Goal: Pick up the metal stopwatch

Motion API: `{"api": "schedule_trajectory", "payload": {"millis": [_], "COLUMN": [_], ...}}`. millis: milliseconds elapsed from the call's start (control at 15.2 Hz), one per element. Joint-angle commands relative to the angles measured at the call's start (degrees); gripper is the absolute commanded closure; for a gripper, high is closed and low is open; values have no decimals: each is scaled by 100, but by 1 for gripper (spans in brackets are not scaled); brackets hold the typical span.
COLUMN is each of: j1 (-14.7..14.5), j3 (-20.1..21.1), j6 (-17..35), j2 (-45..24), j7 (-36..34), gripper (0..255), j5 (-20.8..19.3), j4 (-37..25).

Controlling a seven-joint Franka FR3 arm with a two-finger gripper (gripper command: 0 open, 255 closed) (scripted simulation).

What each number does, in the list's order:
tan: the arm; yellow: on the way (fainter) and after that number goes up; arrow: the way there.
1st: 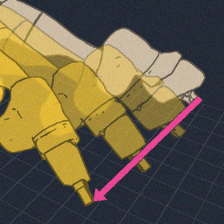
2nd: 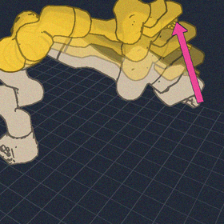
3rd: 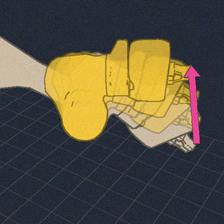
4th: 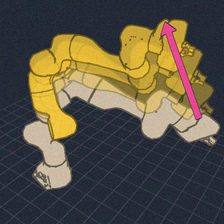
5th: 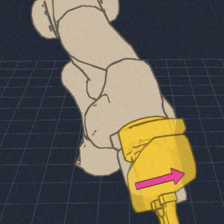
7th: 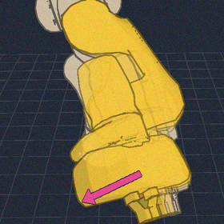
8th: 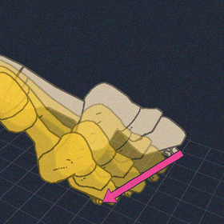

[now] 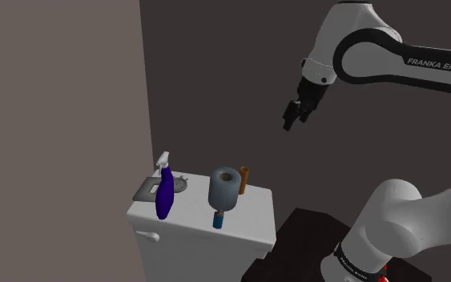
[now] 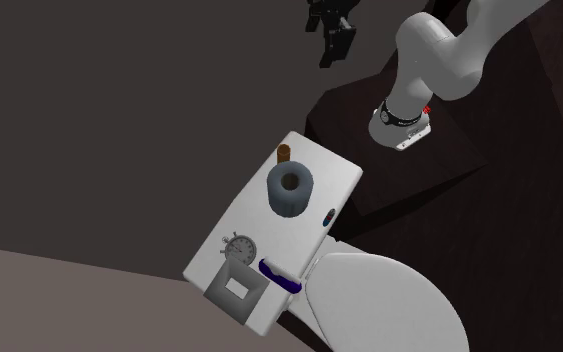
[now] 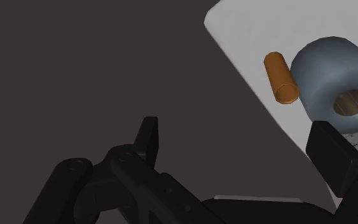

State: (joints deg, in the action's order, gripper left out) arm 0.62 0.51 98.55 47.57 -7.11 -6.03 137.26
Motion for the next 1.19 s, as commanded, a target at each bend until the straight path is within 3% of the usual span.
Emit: {"api": "schedule_trajectory", "payload": {"millis": [0, 528, 1122], "j1": [0, -16, 26], "j3": [0, 647, 1247], "j6": [0, 922, 1688], "j2": [0, -1431, -3376], "j7": [0, -1107, -2336], "gripper": [0, 0, 0], "j5": [0, 312, 290], "j4": [0, -203, -1049]}}
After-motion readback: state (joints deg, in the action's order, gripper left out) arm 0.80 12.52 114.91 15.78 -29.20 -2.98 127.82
